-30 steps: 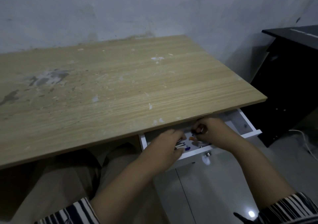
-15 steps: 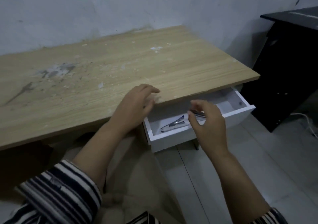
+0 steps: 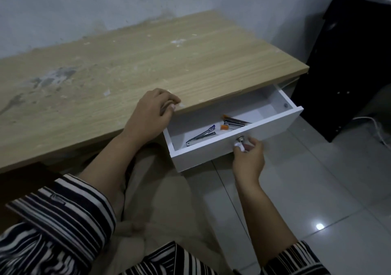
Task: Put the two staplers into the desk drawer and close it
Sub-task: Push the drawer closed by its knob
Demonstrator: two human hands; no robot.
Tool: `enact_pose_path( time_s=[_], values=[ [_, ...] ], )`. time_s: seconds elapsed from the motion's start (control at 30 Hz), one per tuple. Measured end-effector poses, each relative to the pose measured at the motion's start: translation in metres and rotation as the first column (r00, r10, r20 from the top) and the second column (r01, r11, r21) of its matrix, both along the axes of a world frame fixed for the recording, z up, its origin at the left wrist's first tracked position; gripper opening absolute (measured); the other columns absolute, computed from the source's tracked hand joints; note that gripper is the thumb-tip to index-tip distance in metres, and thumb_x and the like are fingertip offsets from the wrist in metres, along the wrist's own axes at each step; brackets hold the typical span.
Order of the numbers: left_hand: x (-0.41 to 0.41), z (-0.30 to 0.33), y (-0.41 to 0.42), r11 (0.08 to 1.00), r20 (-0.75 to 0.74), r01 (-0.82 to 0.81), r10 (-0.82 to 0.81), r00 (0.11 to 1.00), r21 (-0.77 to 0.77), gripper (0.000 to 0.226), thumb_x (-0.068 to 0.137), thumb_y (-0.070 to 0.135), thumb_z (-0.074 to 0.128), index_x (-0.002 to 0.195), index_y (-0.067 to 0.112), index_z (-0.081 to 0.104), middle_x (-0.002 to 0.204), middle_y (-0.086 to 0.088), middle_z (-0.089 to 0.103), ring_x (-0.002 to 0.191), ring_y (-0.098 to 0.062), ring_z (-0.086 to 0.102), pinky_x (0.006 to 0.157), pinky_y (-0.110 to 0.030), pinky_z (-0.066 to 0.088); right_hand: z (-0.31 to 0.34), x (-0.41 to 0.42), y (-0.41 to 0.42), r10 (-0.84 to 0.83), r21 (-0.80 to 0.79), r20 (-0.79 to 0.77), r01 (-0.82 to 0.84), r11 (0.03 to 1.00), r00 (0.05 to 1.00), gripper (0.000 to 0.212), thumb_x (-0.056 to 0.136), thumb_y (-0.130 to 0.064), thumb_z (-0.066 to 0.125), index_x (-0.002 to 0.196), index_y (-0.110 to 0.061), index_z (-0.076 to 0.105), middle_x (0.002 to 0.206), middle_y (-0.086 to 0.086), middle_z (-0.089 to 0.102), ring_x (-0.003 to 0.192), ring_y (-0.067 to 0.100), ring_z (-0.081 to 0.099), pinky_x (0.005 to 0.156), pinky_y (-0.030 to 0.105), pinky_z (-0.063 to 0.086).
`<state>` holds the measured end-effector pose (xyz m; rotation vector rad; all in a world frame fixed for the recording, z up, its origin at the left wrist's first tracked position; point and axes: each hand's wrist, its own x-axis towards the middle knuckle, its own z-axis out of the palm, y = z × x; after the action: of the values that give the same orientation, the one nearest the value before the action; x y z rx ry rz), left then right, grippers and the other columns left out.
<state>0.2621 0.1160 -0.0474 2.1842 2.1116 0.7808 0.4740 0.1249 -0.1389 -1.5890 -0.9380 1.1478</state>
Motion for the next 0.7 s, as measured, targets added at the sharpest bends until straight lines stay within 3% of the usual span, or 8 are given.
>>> enact_pose_path(
  time_s=[0.13, 0.27, 0.47, 0.57, 0.7],
  values=[
    [-0.001, -0.001, 0.001, 1.0, -0.007, 0.0, 0.0, 1.0, -0.015, 0.025, 0.088, 0.017, 0.045, 0.108, 0.014, 0.062, 0.111, -0.01, 0.059, 0.106, -0.025, 0.049, 0.088, -0.027, 0.032, 0.001, 0.004, 0.007, -0.092, -0.076, -0.112, 0.083, 0.994, 0.99, 0.039, 0.085, -0.008, 0.066, 0.122, -0.008, 0.055, 0.099, 0.003, 0.058, 0.091, 0.017, 0.057, 0.082, 0.024, 0.043],
    [-0.002, -0.001, 0.002, 1.0, -0.023, 0.004, -0.004, 1.0, -0.028, 0.026, 0.089, 0.019, 0.044, 0.108, 0.015, 0.061, 0.112, -0.011, 0.058, 0.108, -0.025, 0.049, 0.089, -0.027, 0.032, 0.0, 0.005, 0.01, -0.131, -0.088, -0.188, 0.116, 0.989, 0.973, 0.038, 0.082, -0.005, 0.068, 0.12, -0.005, 0.059, 0.081, -0.005, 0.057, 0.069, 0.007, 0.055, 0.08, 0.021, 0.045],
    [-0.001, -0.002, 0.002, 0.999, -0.027, 0.001, -0.002, 1.0, -0.044, 0.022, 0.093, 0.016, 0.045, 0.111, 0.015, 0.058, 0.116, -0.01, 0.056, 0.11, -0.023, 0.046, 0.09, -0.028, 0.03, -0.002, -0.008, 0.02, -0.118, -0.058, -0.204, 0.109, 0.992, 0.972, 0.04, 0.076, -0.012, 0.075, 0.114, -0.008, 0.062, 0.08, -0.007, 0.061, 0.09, 0.024, 0.068, 0.089, 0.04, 0.056],
    [0.0, -0.002, 0.003, 0.999, -0.018, -0.008, 0.007, 1.0, -0.053, 0.022, 0.093, 0.016, 0.045, 0.111, 0.016, 0.058, 0.118, -0.009, 0.055, 0.111, -0.022, 0.046, 0.089, -0.028, 0.03, 0.003, -0.021, 0.031, -0.104, -0.039, -0.213, 0.098, 0.994, 0.971, 0.04, 0.079, -0.01, 0.073, 0.117, -0.006, 0.06, 0.095, 0.001, 0.062, 0.095, 0.026, 0.067, 0.089, 0.04, 0.056],
    [-0.001, -0.003, 0.003, 0.998, -0.009, 0.002, -0.003, 1.0, -0.061, 0.022, 0.094, 0.017, 0.044, 0.111, 0.017, 0.057, 0.117, -0.008, 0.054, 0.11, -0.023, 0.046, 0.088, -0.028, 0.03, 0.012, -0.039, 0.054, -0.089, -0.024, -0.258, 0.086, 0.996, 0.962, 0.042, 0.08, -0.007, 0.07, 0.12, -0.001, 0.058, 0.098, 0.008, 0.064, 0.095, 0.027, 0.067, 0.089, 0.036, 0.056]
  ],
)
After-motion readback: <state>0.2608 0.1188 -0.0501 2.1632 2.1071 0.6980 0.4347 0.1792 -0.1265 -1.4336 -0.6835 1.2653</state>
